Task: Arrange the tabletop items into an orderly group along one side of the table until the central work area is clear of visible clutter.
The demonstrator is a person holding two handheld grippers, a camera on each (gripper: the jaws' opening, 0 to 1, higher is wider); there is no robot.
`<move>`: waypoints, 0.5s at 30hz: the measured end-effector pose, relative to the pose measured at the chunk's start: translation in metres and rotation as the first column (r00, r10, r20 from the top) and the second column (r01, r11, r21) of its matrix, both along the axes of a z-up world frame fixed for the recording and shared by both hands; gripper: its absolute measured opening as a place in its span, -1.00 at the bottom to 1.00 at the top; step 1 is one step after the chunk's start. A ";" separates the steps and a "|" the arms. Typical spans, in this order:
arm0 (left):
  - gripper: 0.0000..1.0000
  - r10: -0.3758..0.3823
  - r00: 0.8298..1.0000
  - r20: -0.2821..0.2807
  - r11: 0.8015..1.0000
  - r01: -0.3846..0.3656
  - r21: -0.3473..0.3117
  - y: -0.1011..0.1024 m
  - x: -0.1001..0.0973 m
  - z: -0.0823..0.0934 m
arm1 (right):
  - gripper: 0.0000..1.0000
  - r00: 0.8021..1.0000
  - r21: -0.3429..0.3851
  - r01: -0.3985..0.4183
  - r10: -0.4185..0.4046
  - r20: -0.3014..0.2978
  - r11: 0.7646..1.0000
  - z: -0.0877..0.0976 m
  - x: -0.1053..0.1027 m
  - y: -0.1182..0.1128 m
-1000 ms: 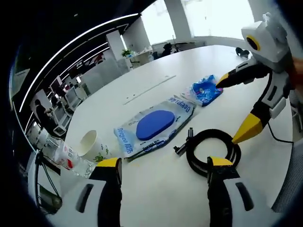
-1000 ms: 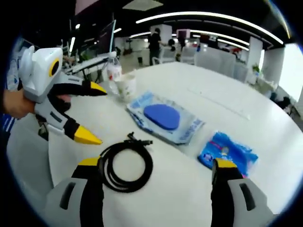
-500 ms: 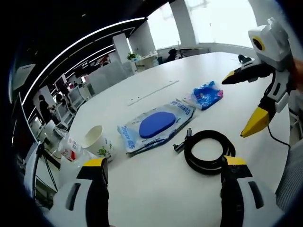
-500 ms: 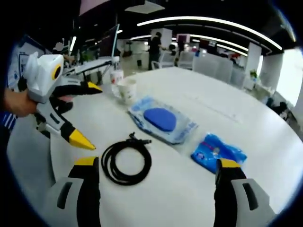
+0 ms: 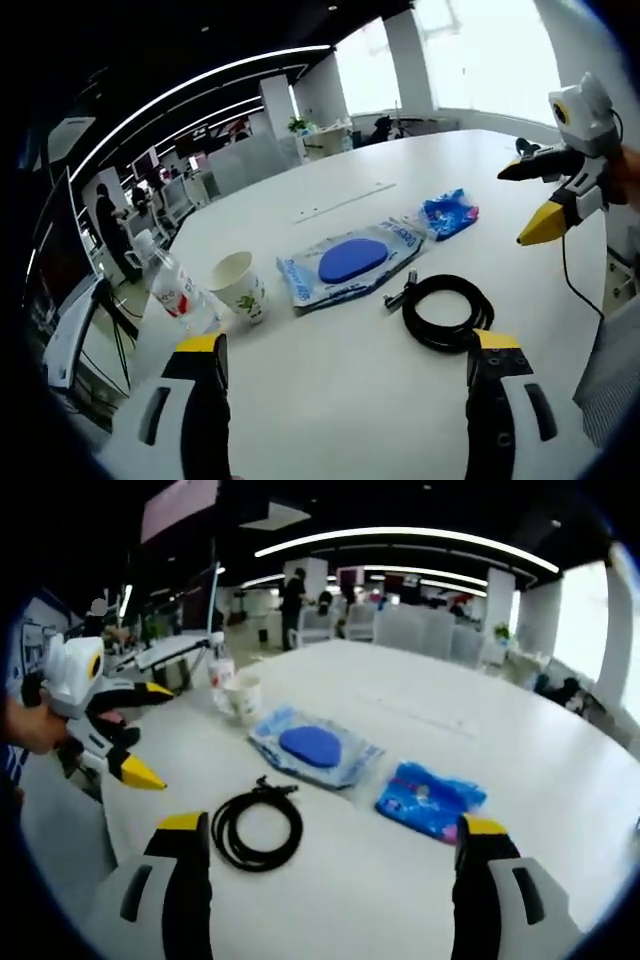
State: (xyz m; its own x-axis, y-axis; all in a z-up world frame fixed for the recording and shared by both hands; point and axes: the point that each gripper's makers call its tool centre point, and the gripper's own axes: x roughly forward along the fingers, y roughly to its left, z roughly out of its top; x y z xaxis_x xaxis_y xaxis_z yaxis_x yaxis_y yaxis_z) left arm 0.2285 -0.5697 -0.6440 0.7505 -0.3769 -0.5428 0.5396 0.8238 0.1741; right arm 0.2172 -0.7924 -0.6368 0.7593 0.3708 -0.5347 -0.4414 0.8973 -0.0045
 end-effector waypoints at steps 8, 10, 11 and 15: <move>0.98 -0.012 1.000 0.014 0.999 0.012 -0.041 0.011 -0.018 0.008 | 1.00 0.999 0.034 0.015 -0.017 0.044 0.999 0.011 -0.022 -0.003; 0.98 -0.015 1.000 -0.004 0.999 0.014 -0.041 0.015 -0.023 0.005 | 1.00 0.999 0.033 0.027 -0.028 0.041 0.999 0.010 -0.030 -0.007; 0.98 -0.018 1.000 -0.004 0.999 0.018 -0.050 0.017 -0.025 0.004 | 1.00 0.999 0.035 0.031 -0.033 0.040 0.999 0.010 -0.032 -0.008; 0.98 -0.008 1.000 -0.010 0.998 0.008 -0.064 0.024 -0.032 0.006 | 1.00 0.998 0.050 0.059 -0.061 0.031 0.997 0.009 -0.044 -0.014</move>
